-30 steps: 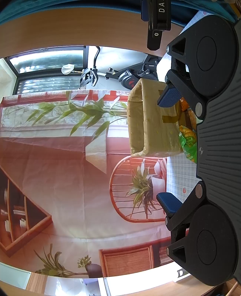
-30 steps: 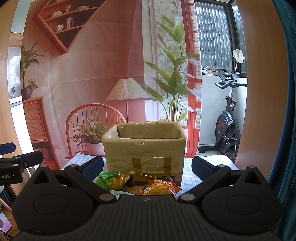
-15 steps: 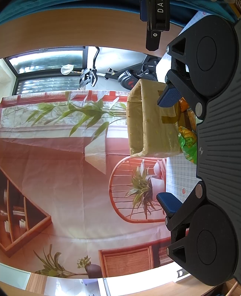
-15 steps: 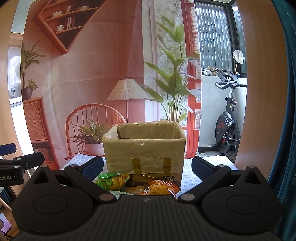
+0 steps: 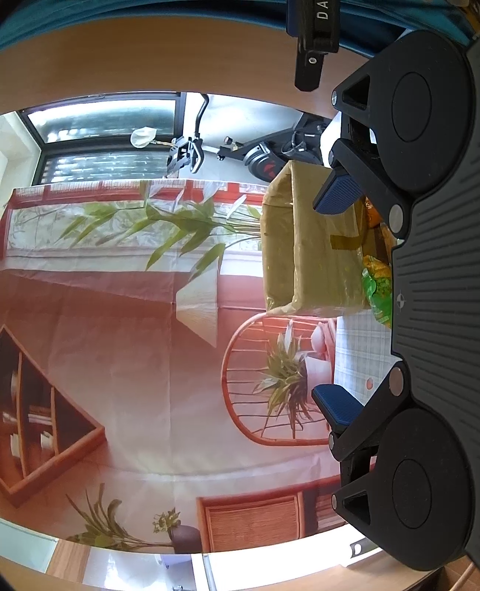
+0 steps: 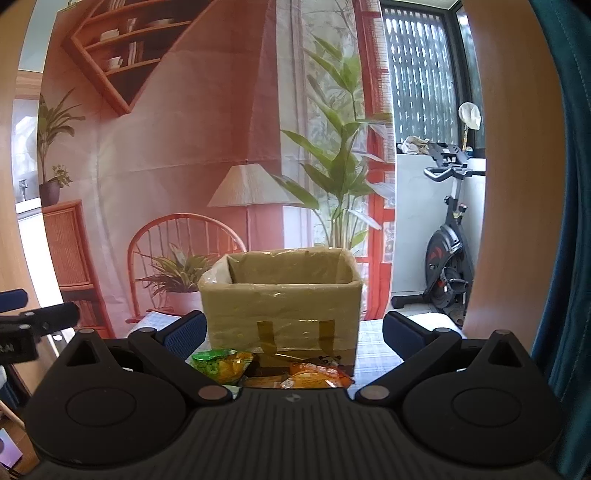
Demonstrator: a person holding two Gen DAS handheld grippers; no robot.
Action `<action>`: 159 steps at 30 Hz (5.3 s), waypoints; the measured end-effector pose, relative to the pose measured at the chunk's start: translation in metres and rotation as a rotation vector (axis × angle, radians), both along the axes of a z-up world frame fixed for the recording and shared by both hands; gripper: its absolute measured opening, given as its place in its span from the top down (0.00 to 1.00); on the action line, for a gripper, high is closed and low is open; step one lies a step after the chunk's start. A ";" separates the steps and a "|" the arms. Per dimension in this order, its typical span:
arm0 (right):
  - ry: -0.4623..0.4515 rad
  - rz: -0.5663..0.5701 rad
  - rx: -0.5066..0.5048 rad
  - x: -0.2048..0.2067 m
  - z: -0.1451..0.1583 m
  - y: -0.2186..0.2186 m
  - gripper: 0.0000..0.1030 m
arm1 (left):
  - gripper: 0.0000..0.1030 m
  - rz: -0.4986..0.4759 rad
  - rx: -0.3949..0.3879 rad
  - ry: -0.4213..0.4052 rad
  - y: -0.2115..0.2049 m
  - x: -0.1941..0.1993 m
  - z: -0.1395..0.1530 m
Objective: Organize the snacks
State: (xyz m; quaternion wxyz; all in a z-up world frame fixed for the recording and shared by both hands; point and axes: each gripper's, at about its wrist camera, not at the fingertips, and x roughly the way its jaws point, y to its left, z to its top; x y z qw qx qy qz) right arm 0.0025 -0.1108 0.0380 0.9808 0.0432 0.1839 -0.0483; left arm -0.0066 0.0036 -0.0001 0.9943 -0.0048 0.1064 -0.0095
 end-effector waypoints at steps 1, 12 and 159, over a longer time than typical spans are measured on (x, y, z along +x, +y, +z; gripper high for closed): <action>-0.001 -0.002 0.001 0.000 -0.001 0.000 0.00 | 0.03 -0.004 -0.013 -0.011 0.000 -0.001 0.000; -0.062 0.101 -0.020 -0.001 -0.012 0.011 0.00 | 0.03 0.035 0.079 -0.047 -0.001 0.001 -0.004; 0.221 -0.188 0.293 0.085 -0.244 -0.092 0.27 | 0.26 0.166 0.072 0.379 0.077 0.142 -0.198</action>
